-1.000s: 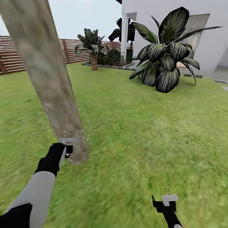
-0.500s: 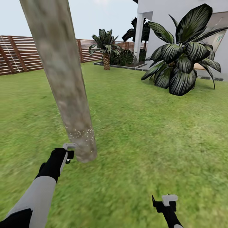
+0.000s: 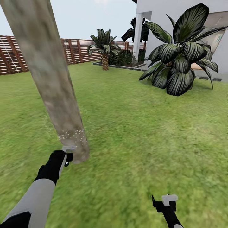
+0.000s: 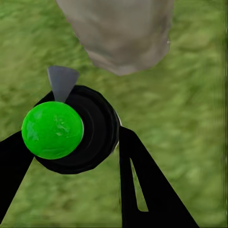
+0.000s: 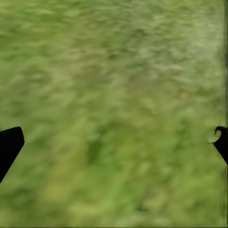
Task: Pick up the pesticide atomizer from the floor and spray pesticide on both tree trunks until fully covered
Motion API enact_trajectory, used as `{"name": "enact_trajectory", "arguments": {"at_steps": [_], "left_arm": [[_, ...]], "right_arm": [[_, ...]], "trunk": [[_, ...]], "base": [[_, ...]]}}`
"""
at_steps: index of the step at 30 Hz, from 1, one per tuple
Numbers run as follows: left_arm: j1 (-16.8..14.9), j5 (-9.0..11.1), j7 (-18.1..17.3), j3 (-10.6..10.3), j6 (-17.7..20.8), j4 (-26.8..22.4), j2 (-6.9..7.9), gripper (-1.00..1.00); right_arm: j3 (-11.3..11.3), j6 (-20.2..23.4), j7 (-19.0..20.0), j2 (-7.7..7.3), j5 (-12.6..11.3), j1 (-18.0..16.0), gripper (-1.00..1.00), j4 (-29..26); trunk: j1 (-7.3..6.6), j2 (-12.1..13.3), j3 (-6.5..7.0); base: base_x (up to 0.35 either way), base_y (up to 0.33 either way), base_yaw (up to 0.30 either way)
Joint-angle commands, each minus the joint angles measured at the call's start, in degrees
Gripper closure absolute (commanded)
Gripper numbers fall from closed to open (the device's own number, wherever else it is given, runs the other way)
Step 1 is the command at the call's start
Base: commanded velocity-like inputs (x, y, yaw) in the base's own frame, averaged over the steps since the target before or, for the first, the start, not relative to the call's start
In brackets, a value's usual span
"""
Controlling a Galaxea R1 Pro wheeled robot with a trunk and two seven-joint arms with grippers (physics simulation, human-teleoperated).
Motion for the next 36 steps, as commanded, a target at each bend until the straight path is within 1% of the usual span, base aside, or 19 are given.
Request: {"name": "enact_trajectory", "arguments": {"at_steps": [1, 4, 10, 14, 15, 18, 20, 23, 26, 27, 28, 30, 31, 32, 33, 34, 35, 36], "left_arm": [[-0.02, 0.12, 0.15, 0.02, 0.27, -0.07, -0.01, 1.00], [-0.04, 0.11, 0.15, 0.08, 0.27, -0.08, -0.07, 1.00], [0.03, 0.10, 0.18, 0.23, 0.27, -0.07, 0.82, 1.00], [0.17, 0.18, 0.17, 0.27, 0.35, -0.07, 0.87, 1.00], [0.98, 0.23, 0.19, 0.42, 0.30, -0.15, 0.94, 1.00], [1.91, 0.27, 0.23, 1.21, 0.27, -0.25, 1.48, 1.00], [2.10, 0.28, 0.24, 1.89, 0.15, -0.14, 2.26, 1.00], [2.95, 0.28, 0.31, 2.08, -0.16, -0.08, 2.71, 1.00], [4.88, 0.33, -0.04, 2.12, -0.73, -0.09, 2.91, 1.00], [6.05, 0.48, -0.33, 2.06, -0.91, -0.40, 3.09, 1.00], [7.23, 0.51, -0.52, 1.90, -1.93, -0.51, 3.21, 1.00], [9.36, 0.40, -1.11, 1.66, -7.76, -0.19, 3.44, 1.00], [11.44, 0.06, -3.64, 1.38, -11.21, -0.12, 3.73, 1.00], [12.89, -0.38, -6.58, 1.20, -12.72, -0.10, 4.26, 1.00], [14.04, -1.13, -10.10, 0.62, -14.10, -0.09, 5.24, 1.00], [15.09, -2.48, -14.63, -1.02, -16.78, -0.02, 6.51, 1.00], [16.03, -3.82, -19.18, -2.60, -20.12, 0.29, 7.71, 1.00], [16.63, -4.98, -23.67, -3.61, -23.24, 1.07, 8.70, 1.00]], "right_arm": [[-0.19, -0.14, -0.39, 0.01, 0.61, -0.04, -1.00, 0.08], [-0.19, -0.14, -0.39, 0.01, 0.61, -0.04, -1.00, 0.08], [-0.19, -0.14, -0.45, 0.01, 0.61, -0.04, -1.00, 0.08], [-0.19, -0.14, -0.45, 0.01, 0.61, -0.04, -1.00, 0.08], [-0.19, -0.14, -0.44, 0.01, 0.61, -0.04, -1.00, 0.08], [-0.19, -0.14, -0.46, 0.01, 0.61, -0.04, -1.00, 0.08], [-0.19, -0.14, -0.47, 0.01, 0.61, -0.04, -1.00, 0.08], [-0.19, -0.14, -0.46, 0.01, 0.61, -0.04, -1.00, 0.10], [-0.19, -0.14, -0.47, 0.01, 0.61, -0.04, -1.00, 0.08], [-0.19, -0.14, -0.47, 0.01, 0.61, -0.04, -1.00, 0.08], [-0.19, -0.14, -0.45, 0.01, 0.61, -0.04, -1.00, 0.08], [-0.19, -0.08, -0.40, 0.01, 0.61, -0.04, -1.00, 0.01], [-0.19, 0.02, -0.37, 0.01, 0.67, -0.04, -1.00, -0.09], [-0.19, 0.19, -0.34, 0.01, 0.76, -0.04, -1.00, -0.14], [-0.17, 0.40, -0.24, 0.01, 0.89, -0.06, -1.00, -0.19], [0.05, 1.00, -0.14, 0.01, 1.70, -0.08, -1.00, -0.42], [0.92, 2.16, 0.02, 0.01, 3.59, -0.06, -1.00, -1.25], [2.26, 3.86, 0.52, 0.02, 6.41, -0.07, -1.00, -2.94]], "trunk": [[-0.01, -0.02, -0.05], [-0.01, -0.02, -0.05], [-0.01, -0.02, -0.05], [-0.01, -0.02, -0.05], [-0.01, -0.02, -0.05], [-0.01, -0.02, -0.05], [-0.01, -0.02, -0.05], [-0.01, -0.02, -0.05], [-0.01, -0.02, -0.05], [-0.01, -0.02, -0.05], [-0.01, -0.02, -0.05], [-0.01, -0.02, -0.05], [-0.01, -0.02, -0.05], [-0.01, -0.02, -0.05], [-0.01, -0.02, -0.05], [-0.01, -0.02, -0.05], [-0.01, -0.02, -0.05], [-0.01, -0.02, -0.05]], "base": [[0.028, -0.274, 0.000], [0.088, -0.274, 0.000], [0.180, -0.238, 0.001], [0.168, -0.225, 0.189], [-0.022, -0.257, 0.269], [-0.193, -0.196, 0.275], [-0.295, -0.079, 0.277], [-0.331, -0.014, 0.263], [-0.340, -0.002, 0.080], [-0.341, 0.000, 0.014], [-0.341, 0.000, 0.007], [-0.341, 0.000, 0.003], [-0.341, 0.000, 0.001], [-0.340, 0.000, 0.000], [-0.339, 0.000, 0.000], [-0.337, 0.000, 0.000], [-0.322, 0.000, 0.000], [-0.285, 0.000, 0.000]]}}
